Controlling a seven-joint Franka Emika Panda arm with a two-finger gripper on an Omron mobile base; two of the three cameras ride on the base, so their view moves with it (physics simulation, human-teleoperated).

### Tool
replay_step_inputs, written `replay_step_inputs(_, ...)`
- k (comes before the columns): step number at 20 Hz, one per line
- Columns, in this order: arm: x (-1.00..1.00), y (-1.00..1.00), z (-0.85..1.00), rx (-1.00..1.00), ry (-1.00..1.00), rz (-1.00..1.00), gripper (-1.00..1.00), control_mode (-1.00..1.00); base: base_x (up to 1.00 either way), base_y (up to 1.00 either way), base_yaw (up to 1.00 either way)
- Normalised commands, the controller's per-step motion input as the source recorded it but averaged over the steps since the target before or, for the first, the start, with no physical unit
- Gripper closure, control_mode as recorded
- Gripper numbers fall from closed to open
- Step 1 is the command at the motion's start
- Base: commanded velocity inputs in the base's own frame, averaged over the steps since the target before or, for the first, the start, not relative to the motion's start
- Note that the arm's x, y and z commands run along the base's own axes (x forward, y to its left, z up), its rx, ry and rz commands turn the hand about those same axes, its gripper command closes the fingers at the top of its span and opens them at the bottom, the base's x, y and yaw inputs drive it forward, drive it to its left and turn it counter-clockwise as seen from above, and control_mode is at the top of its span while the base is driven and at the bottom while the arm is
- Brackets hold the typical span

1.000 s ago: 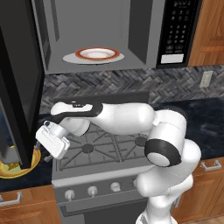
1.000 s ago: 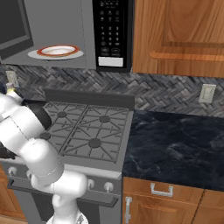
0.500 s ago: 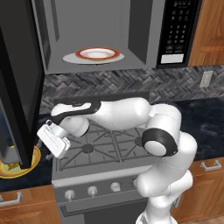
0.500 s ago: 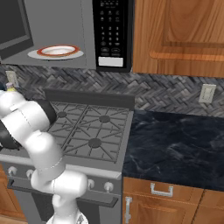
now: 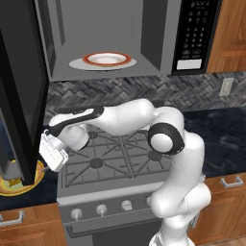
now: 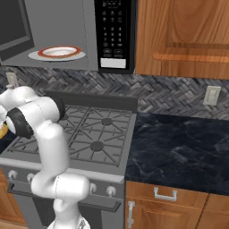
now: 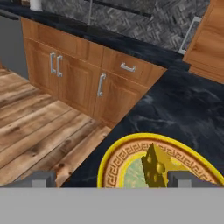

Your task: Pick the cheese from the counter and place it in the microwave.

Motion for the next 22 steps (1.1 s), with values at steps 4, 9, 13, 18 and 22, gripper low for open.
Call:
replay_step_inputs(4, 0.13, 0.6, -0.02, 0.01, -0.06, 0.0, -1.0, -1.0, 0.0, 0.0, 0.0)
replay_step_inputs(9, 0.27, 0.38, -0.05, 0.0, -0.05, 0.0, -1.0, -1.0, 0.0, 0.0, 0.0)
replay_step_inputs(13, 0.2, 0.42, -0.21, 0.0, -0.03, 0.0, -1.0, -1.0, 0.0, 0.0, 0.0)
replay_step_inputs(18, 0.13, 0.28, -0.42, 0.0, 0.0, 0.0, -1.0, -1.0, 0.0, 0.0, 0.0)
replay_step_inputs(22, 0.37, 0.26, -0.41, 0.0, 0.0, 0.0, -1.0, -1.0, 0.0, 0.0, 0.0)
